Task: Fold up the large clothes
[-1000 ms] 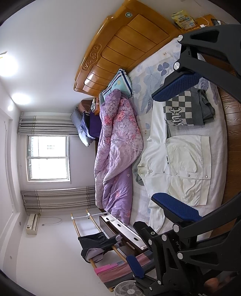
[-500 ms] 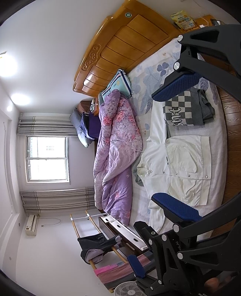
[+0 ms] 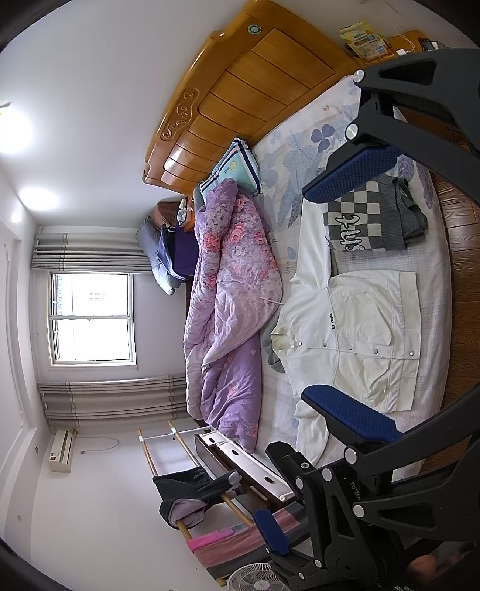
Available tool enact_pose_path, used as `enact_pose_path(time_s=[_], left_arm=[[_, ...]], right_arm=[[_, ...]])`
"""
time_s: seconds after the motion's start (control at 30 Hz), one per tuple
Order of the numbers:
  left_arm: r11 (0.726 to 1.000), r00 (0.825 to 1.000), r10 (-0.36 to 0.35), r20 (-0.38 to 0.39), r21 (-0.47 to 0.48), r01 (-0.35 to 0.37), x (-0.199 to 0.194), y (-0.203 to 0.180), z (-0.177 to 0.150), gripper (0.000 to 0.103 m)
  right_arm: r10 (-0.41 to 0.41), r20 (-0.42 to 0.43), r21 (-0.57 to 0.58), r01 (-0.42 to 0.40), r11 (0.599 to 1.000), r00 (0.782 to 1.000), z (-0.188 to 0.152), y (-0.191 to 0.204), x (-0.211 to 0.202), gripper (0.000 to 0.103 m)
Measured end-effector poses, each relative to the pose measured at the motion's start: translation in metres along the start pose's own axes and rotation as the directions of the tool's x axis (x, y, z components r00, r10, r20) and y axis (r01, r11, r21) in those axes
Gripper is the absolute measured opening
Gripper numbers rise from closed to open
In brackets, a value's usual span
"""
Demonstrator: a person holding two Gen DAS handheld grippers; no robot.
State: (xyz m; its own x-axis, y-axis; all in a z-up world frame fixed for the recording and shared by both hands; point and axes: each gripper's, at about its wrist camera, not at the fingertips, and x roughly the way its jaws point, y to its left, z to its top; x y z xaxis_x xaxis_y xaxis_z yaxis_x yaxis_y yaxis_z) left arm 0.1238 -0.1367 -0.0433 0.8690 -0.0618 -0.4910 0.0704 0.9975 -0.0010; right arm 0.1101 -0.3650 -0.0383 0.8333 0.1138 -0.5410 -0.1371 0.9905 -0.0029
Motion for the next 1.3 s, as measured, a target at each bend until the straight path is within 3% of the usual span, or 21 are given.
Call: enact_pose_path(time_s=[1.3], left_arm=[[1.000,1.000,0.006,0.003,0.014,-0.006,0.012,0.005,0.000,0.098]], right_arm=[[-0.007,-0.012,0.001,0.007,1.000,1.000,0.001,-0.002,0.009,0.095]])
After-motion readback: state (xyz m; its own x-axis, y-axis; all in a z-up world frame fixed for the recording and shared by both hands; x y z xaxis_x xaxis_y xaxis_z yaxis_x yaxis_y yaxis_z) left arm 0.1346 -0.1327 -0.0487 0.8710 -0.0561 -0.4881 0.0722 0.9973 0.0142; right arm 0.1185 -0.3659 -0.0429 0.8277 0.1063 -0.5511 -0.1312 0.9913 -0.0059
